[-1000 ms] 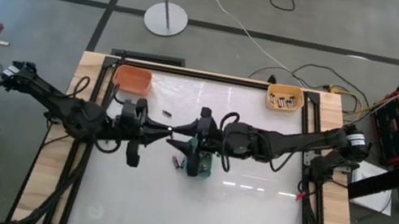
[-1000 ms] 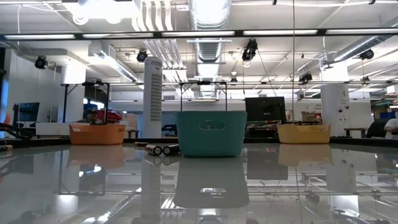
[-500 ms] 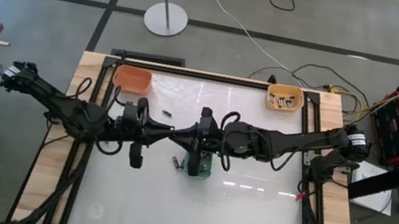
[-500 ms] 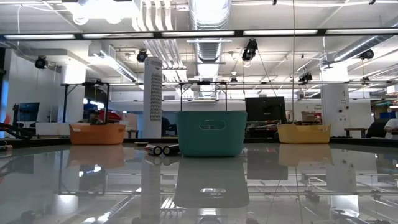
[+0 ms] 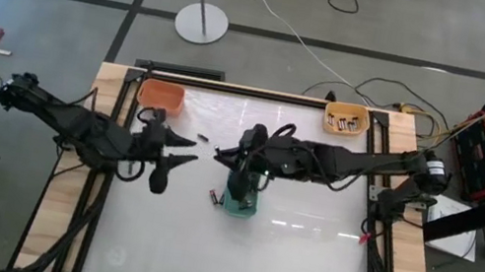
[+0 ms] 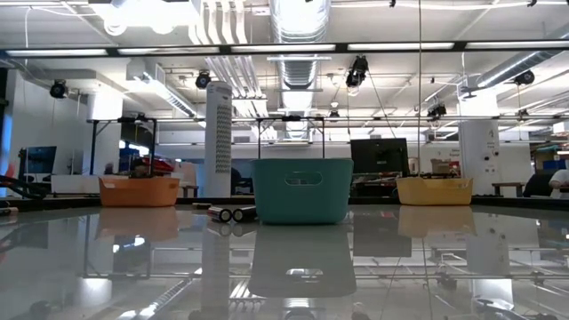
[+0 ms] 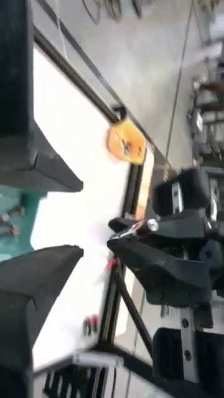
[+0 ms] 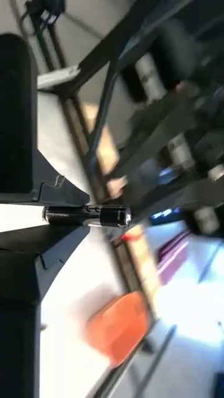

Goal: Sort batteries
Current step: Put the black battery into the yellow bin

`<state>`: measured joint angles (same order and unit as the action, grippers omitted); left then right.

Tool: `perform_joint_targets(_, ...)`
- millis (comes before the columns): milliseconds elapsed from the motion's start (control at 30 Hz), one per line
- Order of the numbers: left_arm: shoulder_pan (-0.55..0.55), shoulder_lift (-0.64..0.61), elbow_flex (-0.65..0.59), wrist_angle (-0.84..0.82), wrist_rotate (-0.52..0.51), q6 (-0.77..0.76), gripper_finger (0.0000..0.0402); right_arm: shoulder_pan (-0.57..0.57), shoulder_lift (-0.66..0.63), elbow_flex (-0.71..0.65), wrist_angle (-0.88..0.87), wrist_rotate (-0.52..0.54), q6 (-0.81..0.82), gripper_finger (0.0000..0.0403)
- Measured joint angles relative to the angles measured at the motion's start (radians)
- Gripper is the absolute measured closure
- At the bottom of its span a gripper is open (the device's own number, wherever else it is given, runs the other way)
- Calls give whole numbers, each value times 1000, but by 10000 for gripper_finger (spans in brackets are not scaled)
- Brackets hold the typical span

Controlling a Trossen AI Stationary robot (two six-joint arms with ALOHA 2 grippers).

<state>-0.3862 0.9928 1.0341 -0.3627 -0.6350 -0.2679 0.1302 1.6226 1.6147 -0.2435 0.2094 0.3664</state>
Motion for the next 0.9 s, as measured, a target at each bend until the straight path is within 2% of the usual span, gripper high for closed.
perform_joint_targets(100, 13, -38, 13, -116, -19, -42, 239, -36, -8, 30, -122, 29, 31, 378)
perform_joint_targets(233, 59, -66, 7, -365, -18, -240, 206, -112, -29, 66, -329, 153, 27, 378)
perform_joint_targets(333, 83, -74, -22, -547, -11, -407, 192, -201, -28, 81, -476, 153, 39, 378)
perform_joint_targets(433, 89, -66, -81, -646, -4, -578, 189, -295, -27, 82, -592, 150, 34, 378)
perform_joint_targets(567, 104, -63, -171, -650, 74, -784, 188, -448, -29, 30, -760, 149, 24, 378)
perform_joint_targets(667, 132, -60, -238, -647, 148, -918, 188, -564, -25, -70, -778, 132, 0, 378)
perform_joint_targets(800, 181, -63, -316, -624, 221, -1001, 191, -700, -24, -220, -723, 43, -26, 378)
perform_joint_targets(900, 225, -63, -364, -585, 273, -1028, 196, -789, -18, -299, -753, 18, -37, 378)
